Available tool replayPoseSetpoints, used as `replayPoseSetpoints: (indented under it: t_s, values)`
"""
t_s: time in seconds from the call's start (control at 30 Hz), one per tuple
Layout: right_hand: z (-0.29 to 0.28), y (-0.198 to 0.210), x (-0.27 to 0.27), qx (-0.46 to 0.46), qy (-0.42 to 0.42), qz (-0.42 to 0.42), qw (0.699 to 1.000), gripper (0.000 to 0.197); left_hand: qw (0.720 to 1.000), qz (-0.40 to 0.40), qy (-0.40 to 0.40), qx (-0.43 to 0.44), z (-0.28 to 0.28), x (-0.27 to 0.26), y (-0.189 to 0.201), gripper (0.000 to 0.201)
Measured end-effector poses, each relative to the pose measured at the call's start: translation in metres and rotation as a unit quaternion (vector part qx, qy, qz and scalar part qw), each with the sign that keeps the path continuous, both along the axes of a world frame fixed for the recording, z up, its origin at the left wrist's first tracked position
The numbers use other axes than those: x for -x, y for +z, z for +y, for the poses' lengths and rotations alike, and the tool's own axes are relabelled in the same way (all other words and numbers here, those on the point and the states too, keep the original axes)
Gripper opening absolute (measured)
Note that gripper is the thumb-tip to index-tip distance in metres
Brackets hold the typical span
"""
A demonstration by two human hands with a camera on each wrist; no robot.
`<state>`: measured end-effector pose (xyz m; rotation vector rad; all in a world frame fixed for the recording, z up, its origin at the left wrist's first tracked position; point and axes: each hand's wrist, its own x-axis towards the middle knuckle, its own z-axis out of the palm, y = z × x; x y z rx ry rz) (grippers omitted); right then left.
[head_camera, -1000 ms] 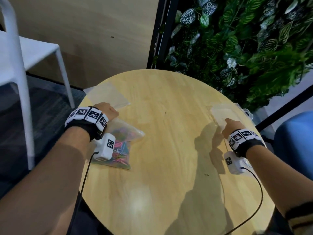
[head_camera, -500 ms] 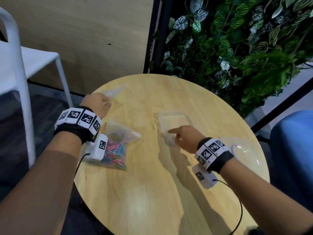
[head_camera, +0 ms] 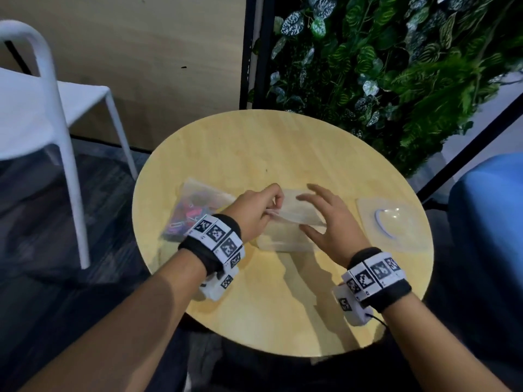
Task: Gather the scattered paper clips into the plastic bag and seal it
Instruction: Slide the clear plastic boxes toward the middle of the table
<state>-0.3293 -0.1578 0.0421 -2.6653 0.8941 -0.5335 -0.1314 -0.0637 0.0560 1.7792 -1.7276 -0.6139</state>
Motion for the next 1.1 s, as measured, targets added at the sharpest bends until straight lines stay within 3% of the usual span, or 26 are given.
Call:
replayPoseSetpoints:
  t_s: [0.07, 0.13, 0.23, 0.33, 0.43, 0.47, 0.53, 0.6, 0.63, 0.7, 0.77, 0.87, 0.93, 0.97, 1.03, 1.1]
  values:
    - [-0.004, -0.006, 0.003, 0.004, 0.008, 0.044, 0.999, 0.022, 0.999, -0.026, -0.007, -0.044, -0.004, 0.01, -0.007, 0.042]
    - [-0.009, -0.013, 0.006, -0.038, -0.016, 0.074, 0.996, 0.02, 0.995, -0.051, -0.012, -0.084, -0.011, 0.015, -0.013, 0.039]
    - [-0.018, -0.014, 0.01, -0.094, -0.016, 0.12, 0.988, 0.024, 0.992, -0.077, -0.004, -0.098, -0.021, 0.021, -0.017, 0.019]
    - [-0.027, -0.005, 0.018, -0.21, -0.02, 0.028, 0.977, 0.023, 0.99, -0.091, 0.019, -0.101, -0.029, 0.02, -0.023, 0.02]
    - [-0.056, -0.004, 0.042, -0.196, -0.15, -0.068, 0.967, 0.022, 0.987, -0.113, 0.059, -0.1, -0.036, 0.016, -0.03, 0.022]
    - [-0.069, -0.007, 0.053, -0.168, -0.207, -0.052, 0.962, 0.027, 0.985, -0.119, 0.072, -0.098, -0.039, 0.015, -0.032, 0.021]
    - [-0.091, -0.017, 0.075, -0.139, -0.333, 0.058, 0.931, 0.051, 0.982, -0.136, 0.09, -0.093, -0.043, 0.016, -0.033, 0.022]
    - [-0.103, -0.028, 0.094, -0.15, -0.448, 0.175, 0.864, 0.087, 0.976, -0.168, 0.103, -0.091, -0.047, 0.018, -0.032, 0.023]
    - [-0.106, -0.032, 0.102, -0.167, -0.489, 0.195, 0.834, 0.102, 0.973, -0.178, 0.11, -0.095, -0.048, 0.02, -0.031, 0.025]
    - [-0.108, -0.035, 0.111, -0.203, -0.524, 0.176, 0.808, 0.118, 0.967, -0.197, 0.121, -0.11, -0.051, 0.023, -0.031, 0.027]
    - [-0.107, -0.032, 0.113, -0.221, -0.522, 0.169, 0.807, 0.121, 0.96, -0.22, 0.123, -0.125, -0.053, 0.024, -0.033, 0.028]
    - [-0.105, -0.027, 0.111, -0.197, -0.533, 0.221, 0.792, 0.127, 0.955, -0.239, 0.103, -0.144, -0.056, 0.027, -0.036, 0.035]
    - [-0.107, -0.022, 0.113, -0.191, -0.542, 0.201, 0.793, 0.12, 0.952, -0.258, 0.079, -0.142, -0.057, 0.027, -0.036, 0.043]
    - [-0.11, -0.018, 0.116, -0.199, -0.537, 0.169, 0.802, 0.107, 0.951, -0.269, 0.071, -0.134, -0.057, 0.027, -0.035, 0.046]
    - [-0.119, -0.007, 0.122, -0.196, -0.51, 0.083, 0.834, 0.077, 0.952, -0.275, 0.068, -0.116, -0.055, 0.024, -0.032, 0.048]
    - [-0.121, 0.008, 0.121, -0.141, -0.472, -0.002, 0.87, 0.056, 0.965, -0.23, 0.084, -0.09, -0.053, 0.015, -0.028, 0.046]
